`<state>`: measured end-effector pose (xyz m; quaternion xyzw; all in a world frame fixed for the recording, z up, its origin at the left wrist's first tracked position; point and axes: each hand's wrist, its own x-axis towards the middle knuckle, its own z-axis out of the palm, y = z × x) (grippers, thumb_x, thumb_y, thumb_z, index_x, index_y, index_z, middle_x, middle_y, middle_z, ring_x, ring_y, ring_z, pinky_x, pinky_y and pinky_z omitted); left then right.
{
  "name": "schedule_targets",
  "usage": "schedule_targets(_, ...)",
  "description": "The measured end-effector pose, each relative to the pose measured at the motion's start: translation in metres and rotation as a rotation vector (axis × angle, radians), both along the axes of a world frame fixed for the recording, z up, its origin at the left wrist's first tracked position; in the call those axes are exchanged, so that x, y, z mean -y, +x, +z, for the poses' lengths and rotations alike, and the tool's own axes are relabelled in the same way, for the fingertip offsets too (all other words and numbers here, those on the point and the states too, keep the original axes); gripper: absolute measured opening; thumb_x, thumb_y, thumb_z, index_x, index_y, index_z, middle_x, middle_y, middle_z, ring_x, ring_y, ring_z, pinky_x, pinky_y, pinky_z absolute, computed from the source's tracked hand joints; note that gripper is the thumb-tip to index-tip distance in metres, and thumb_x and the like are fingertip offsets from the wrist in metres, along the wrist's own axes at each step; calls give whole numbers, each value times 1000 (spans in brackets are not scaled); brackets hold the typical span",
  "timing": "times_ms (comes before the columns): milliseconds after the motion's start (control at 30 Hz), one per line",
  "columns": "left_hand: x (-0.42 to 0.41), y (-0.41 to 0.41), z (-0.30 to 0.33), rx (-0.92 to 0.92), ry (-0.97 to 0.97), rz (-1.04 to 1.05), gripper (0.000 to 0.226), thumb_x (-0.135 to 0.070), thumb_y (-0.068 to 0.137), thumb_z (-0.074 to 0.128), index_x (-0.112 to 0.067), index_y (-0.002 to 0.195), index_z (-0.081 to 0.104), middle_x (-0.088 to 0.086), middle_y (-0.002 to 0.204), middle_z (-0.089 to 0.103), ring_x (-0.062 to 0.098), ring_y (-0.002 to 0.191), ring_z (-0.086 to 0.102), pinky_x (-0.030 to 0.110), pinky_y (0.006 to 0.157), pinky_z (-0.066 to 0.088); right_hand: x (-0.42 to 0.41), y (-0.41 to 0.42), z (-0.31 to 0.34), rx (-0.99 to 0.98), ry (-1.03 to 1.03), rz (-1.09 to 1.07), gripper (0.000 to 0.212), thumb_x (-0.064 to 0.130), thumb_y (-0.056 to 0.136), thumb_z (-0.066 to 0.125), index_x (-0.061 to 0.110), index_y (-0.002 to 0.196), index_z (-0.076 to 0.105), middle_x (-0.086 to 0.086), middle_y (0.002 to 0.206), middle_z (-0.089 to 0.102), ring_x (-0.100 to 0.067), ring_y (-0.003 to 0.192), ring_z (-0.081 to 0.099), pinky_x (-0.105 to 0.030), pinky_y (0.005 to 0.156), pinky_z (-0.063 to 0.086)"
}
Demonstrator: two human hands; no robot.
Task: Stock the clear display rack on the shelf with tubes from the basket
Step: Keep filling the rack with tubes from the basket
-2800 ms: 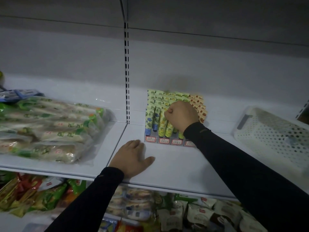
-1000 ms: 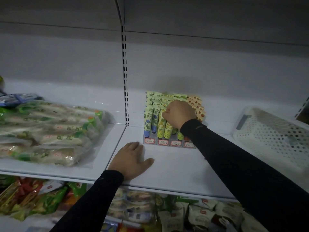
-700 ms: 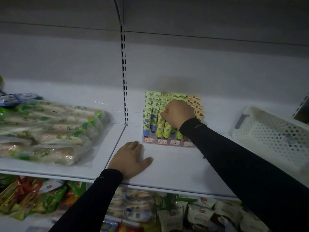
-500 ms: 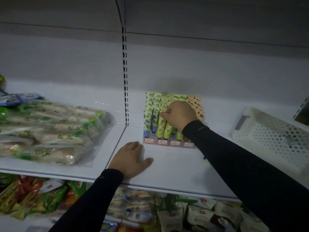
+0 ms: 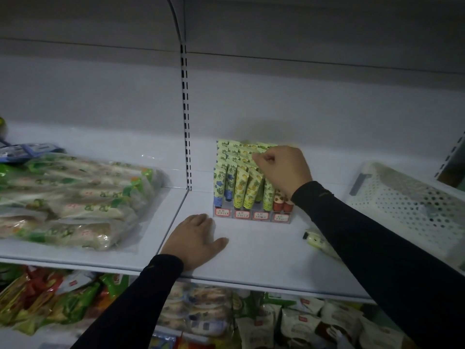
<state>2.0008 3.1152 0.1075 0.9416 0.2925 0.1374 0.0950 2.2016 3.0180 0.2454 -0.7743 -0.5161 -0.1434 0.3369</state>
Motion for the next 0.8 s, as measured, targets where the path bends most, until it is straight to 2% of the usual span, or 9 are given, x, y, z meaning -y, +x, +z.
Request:
schedule_targets(67,0,0,0,1,7,-4,57,-67,89,44,-16,112,57,-1,128,54,17,124,43,29,104,33,16,4,1,-4,43,14,38,43,96,54,18,71,67,8,65,58,-4,61,48,-24,67,38)
schedule_targets(167,2,-2,4,18,-20,4,52,-66,88,44,-20,107,58,-4,121,57,18,120,47,30,99,38,44,13,-2,17,64,3,30,43,94,56,19,92,73,3,84,61,-7,76,50,-19,71,32)
schedule_targets(333,19,-3,15,68,15,5,74,-70,74,26,-16,106,64,0,112,65,20,110,55,31,94,44,99,37,-26,-48,67,-42,26,39,93,59,19,102,72,0,98,60,-10,79,57,-22,77,43)
schedule_targets(467,45,12,24,134,18,-77,83,-71,74,25,-12,115,66,6,117,67,24,113,57,30,94,43,132,54,-57,-96,-85,-102,28,41,92,60,21,109,70,1,108,61,-8,82,59,-19,75,40)
schedule_targets(600,74,39,29,70,-9,-209,90,-72,74,20,-15,133,57,3,131,61,21,121,52,26,100,39,154,69,-85,-202,-274,-93,38,41,93,59,18,123,63,-3,122,60,-13,101,58,-20,84,37)
schedule_targets(700,93,68,30,17,-1,-306,76,-63,83,30,-15,137,53,6,133,59,22,122,51,28,100,39,167,80,-95,-259,-362,-93,37,34,96,56,18,129,60,-4,127,58,-15,111,56,-19,90,36)
schedule_targets(800,111,100,31,27,21,-390,47,-31,97,50,-12,140,50,8,136,56,25,124,49,29,101,38,176,90,-100,-333,-385,-83,32,26,96,58,17,127,62,-5,123,61,-18,108,58,-26,98,44)
